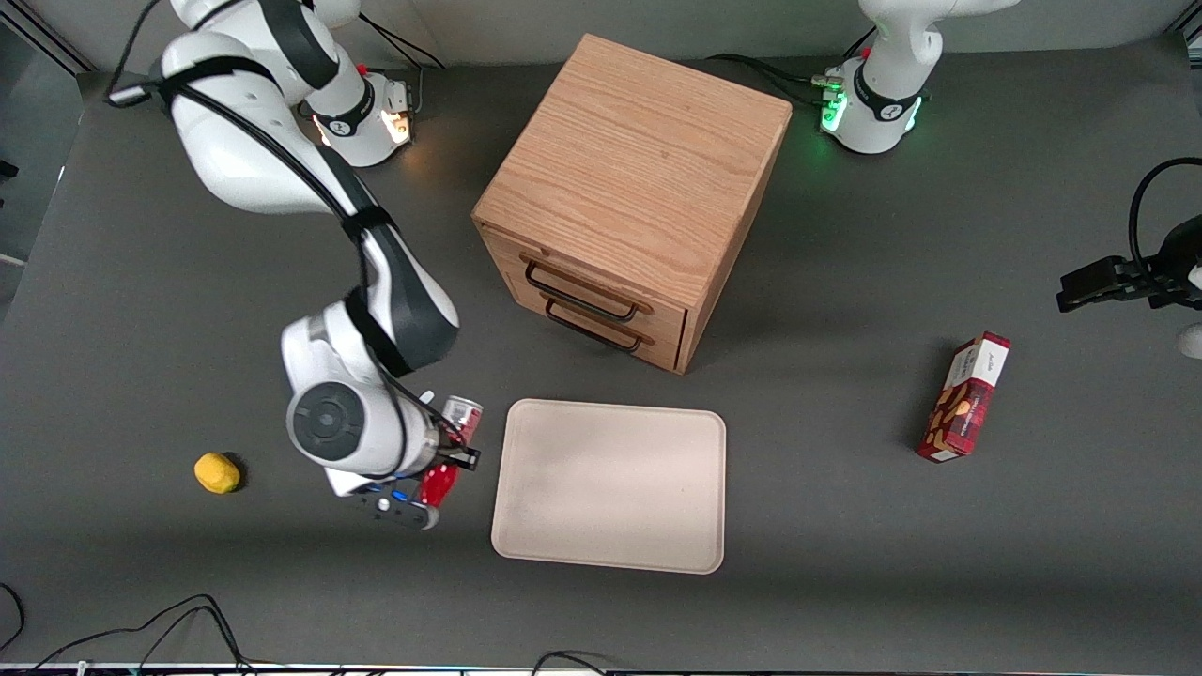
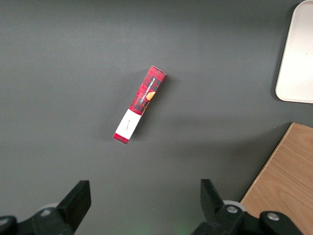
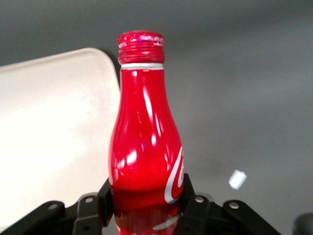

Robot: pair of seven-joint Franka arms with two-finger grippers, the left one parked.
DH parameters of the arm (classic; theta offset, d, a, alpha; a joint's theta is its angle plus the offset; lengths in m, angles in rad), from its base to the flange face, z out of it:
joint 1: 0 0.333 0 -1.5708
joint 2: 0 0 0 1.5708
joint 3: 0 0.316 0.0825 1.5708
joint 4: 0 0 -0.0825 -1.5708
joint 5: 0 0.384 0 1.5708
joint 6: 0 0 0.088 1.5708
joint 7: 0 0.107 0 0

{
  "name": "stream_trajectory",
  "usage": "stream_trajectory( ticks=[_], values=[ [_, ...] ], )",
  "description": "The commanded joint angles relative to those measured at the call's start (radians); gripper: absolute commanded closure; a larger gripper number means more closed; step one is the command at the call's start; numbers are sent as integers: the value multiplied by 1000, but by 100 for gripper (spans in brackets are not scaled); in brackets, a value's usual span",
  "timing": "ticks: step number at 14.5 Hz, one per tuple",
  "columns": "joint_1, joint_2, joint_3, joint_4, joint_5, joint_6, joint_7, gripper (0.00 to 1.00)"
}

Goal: Place coke bottle on tray
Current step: 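Lower the bottle onto the cream tray's edge and open the right gripper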

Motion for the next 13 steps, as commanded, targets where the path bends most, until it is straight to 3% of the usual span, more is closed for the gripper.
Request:
stream_trajectory(
  ticks=[1, 13],
  values=[
    [75, 90, -59, 71, -9, 70, -95, 100],
    [121, 187, -59, 66, -9, 171, -95, 100]
  ],
)
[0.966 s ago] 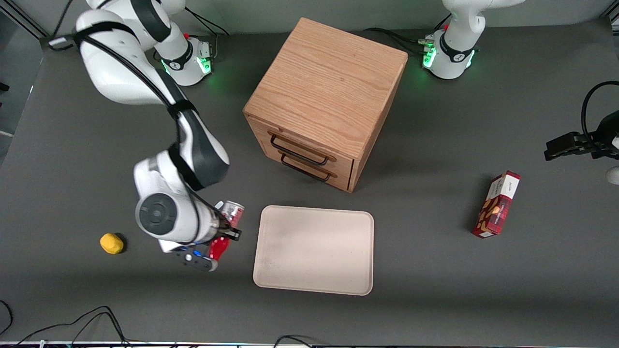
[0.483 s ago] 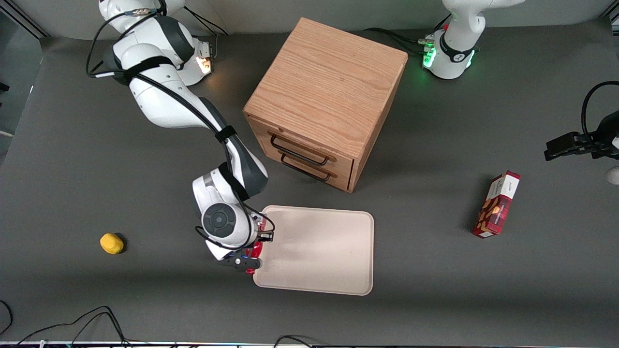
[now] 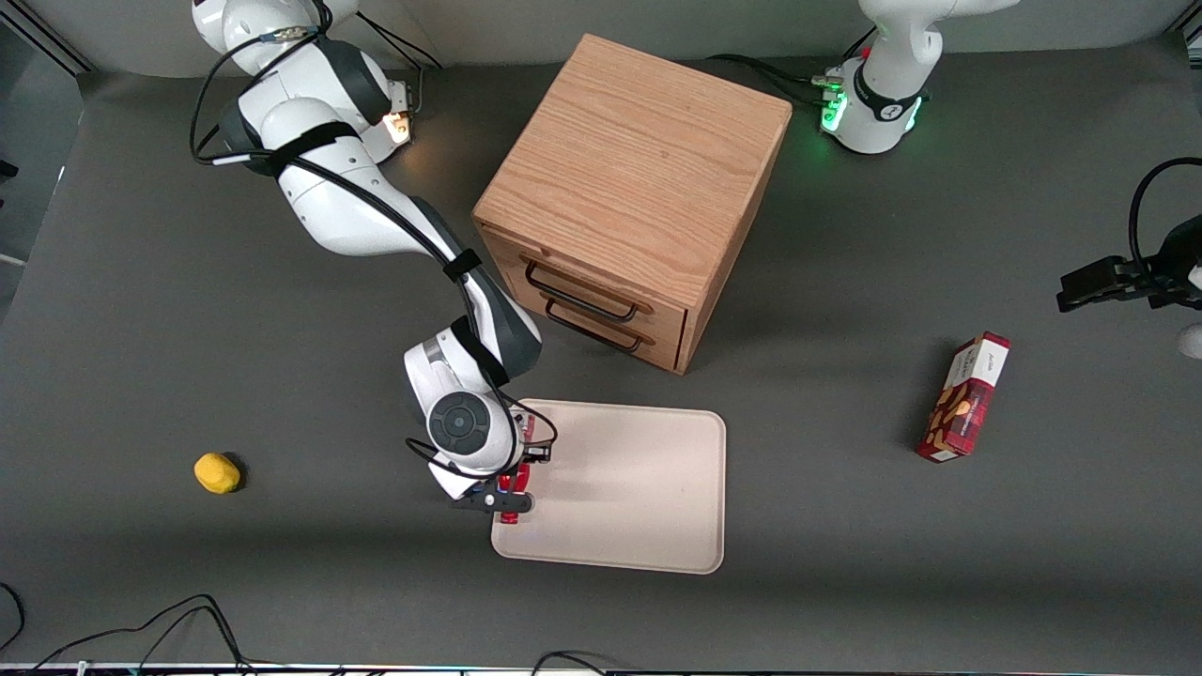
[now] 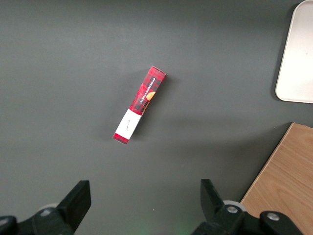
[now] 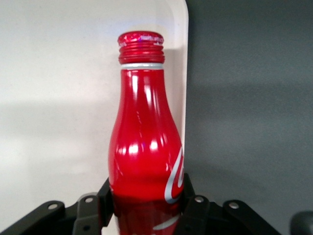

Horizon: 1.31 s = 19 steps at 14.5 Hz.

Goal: Place coke bottle on tray
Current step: 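Lower the bottle onto the cream tray's edge and open the right gripper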

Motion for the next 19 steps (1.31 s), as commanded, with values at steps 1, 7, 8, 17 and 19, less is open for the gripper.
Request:
stream_trajectory(
  ticks=[1, 7, 8, 17, 19],
  values=[
    [9, 20, -13, 49, -8, 9, -15, 100],
    [1, 29, -14, 49, -8, 33, -9, 57],
    [-1, 29, -14, 49, -8, 33, -9, 30],
    [5, 31, -21, 46, -8, 38, -8, 0],
    [5, 31, -21, 44, -8, 38, -8, 0]
  ],
)
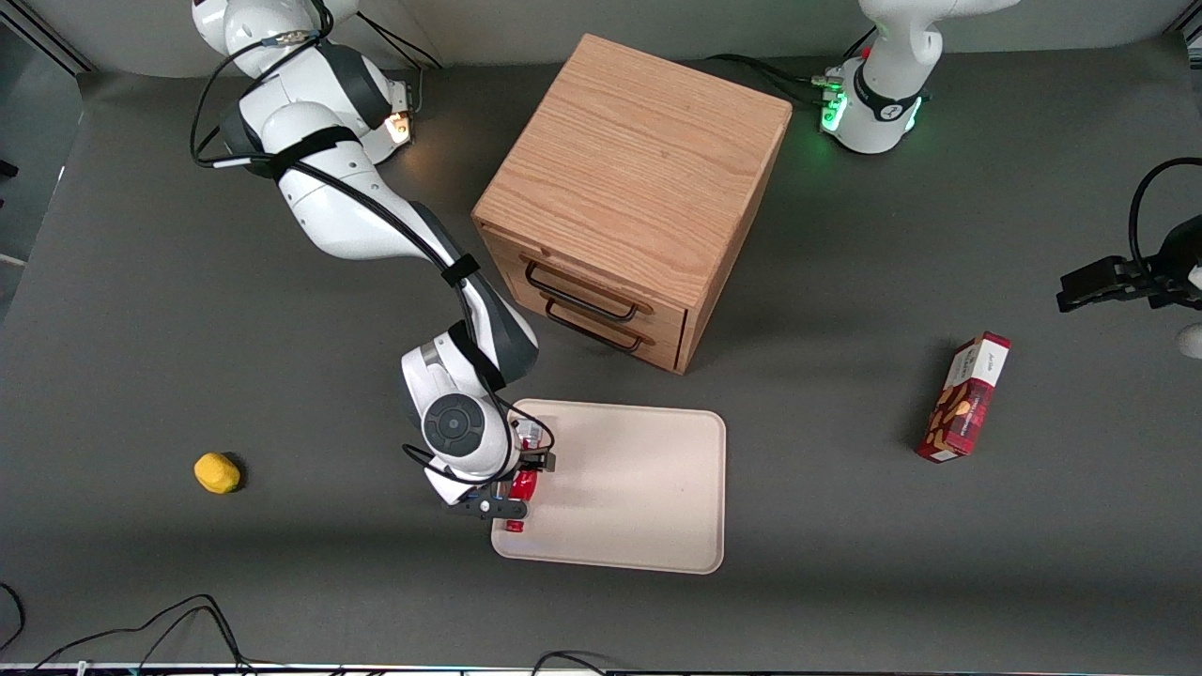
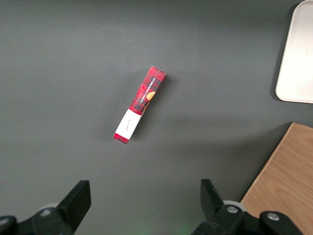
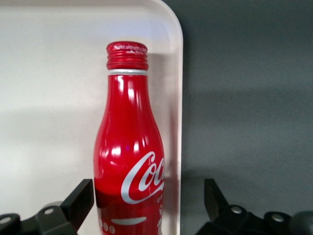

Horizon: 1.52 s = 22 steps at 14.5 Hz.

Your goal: Place coke bottle on tray

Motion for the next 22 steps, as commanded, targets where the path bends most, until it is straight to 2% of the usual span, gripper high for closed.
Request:
stream_trajectory(
  ticks=[1, 8, 14, 16, 19, 22],
  values=[
    [6, 19, -8, 35, -8, 2, -8, 0],
    [6, 10, -8, 35, -8, -13, -6, 0],
    [-3, -83, 0, 33, 3, -180, -9, 0],
    [-38, -141, 6, 25, 10, -226, -11, 0],
    [-112, -284, 38, -109, 12, -295, -50, 0],
    [-245, -439, 128, -247, 10, -366, -126, 0]
  ],
)
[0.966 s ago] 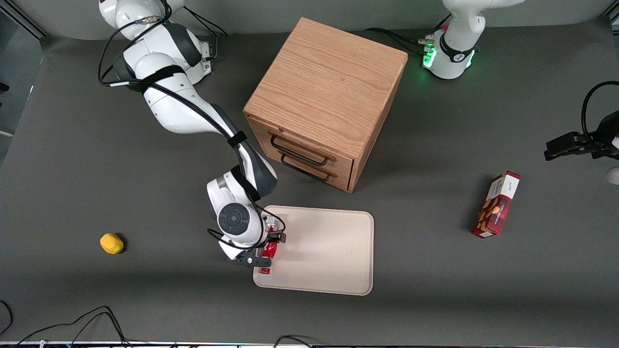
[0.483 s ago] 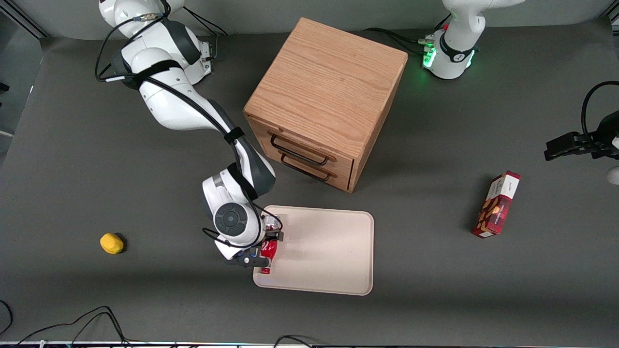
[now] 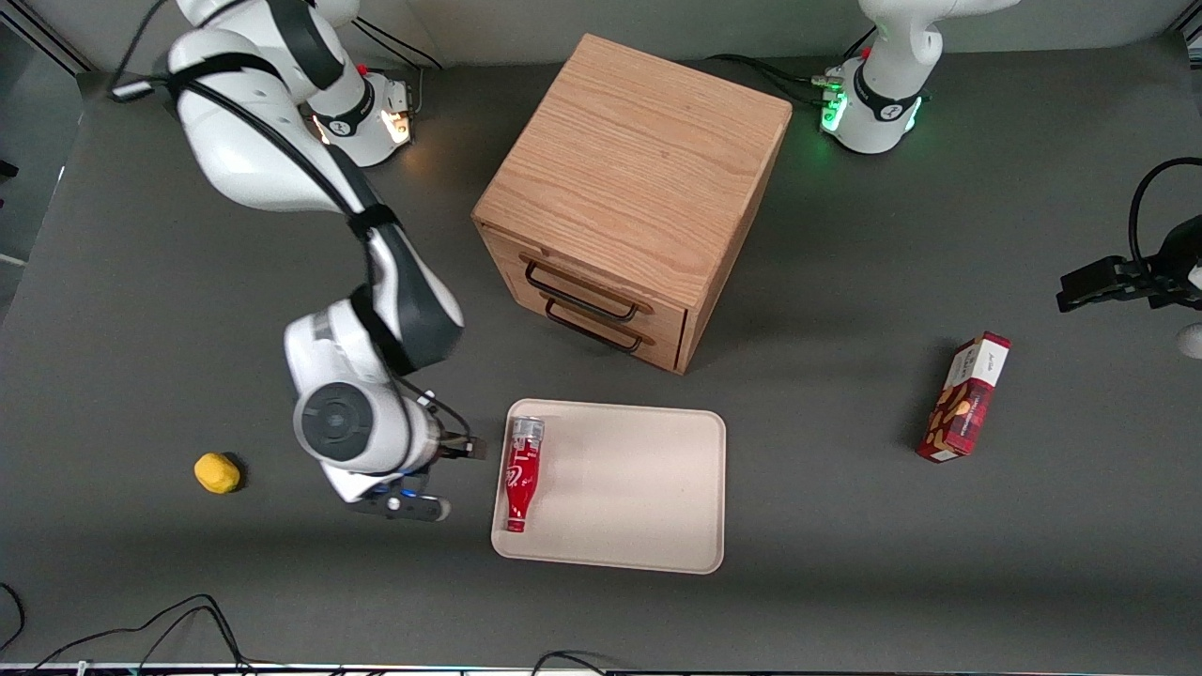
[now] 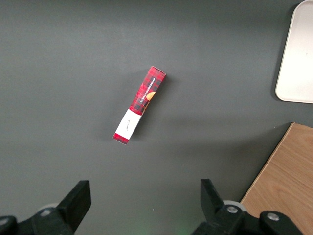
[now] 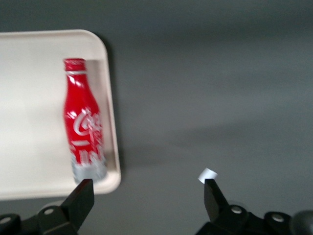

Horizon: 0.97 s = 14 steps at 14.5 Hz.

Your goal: Place coke bottle on tray

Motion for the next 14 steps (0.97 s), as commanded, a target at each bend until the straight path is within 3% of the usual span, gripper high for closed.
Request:
stream_trajectory(
  ticks=[1, 3, 7, 10, 14],
  values=[
    [-155, -197, 106, -211, 10, -60, -116, 0],
    [-255, -281, 153, -269, 7, -112, -155, 0],
    [-358, -491, 160, -432, 7, -138, -252, 0],
    [-343, -602, 108, -475, 18, -185, -307, 0],
    [-193, -728, -104, -480, 131, -241, -308, 0]
  ],
)
